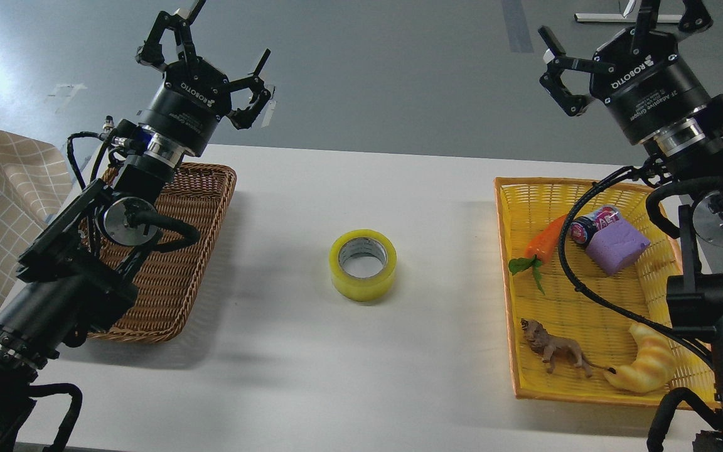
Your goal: Place and transfer tape with both arms
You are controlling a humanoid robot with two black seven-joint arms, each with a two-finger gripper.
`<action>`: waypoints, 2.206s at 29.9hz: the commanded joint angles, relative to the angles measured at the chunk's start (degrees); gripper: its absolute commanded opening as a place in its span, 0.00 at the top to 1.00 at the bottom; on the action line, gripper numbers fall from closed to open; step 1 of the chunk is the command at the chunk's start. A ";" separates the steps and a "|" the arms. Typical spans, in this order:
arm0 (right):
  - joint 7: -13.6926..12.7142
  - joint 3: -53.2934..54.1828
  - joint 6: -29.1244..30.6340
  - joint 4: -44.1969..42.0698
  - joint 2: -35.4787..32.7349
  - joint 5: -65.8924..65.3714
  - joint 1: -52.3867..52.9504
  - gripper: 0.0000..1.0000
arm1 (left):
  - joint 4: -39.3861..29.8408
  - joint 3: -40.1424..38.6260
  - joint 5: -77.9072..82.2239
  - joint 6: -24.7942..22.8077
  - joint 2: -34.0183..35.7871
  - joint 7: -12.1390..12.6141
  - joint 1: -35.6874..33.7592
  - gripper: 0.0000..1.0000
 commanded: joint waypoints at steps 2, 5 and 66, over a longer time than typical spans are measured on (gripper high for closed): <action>-0.19 -0.08 0.02 -0.19 0.97 5.71 -1.35 0.01 | 0.00 0.01 0.06 0.00 0.72 0.00 -0.90 0.02; -0.19 0.18 0.02 -0.19 0.97 5.98 -1.35 0.01 | 0.00 0.10 0.06 0.00 1.34 0.00 -0.90 0.02; 7.28 1.06 0.02 -4.15 0.97 5.98 -10.40 0.01 | -15.99 2.11 48.52 0.67 8.90 -0.70 -1.25 0.02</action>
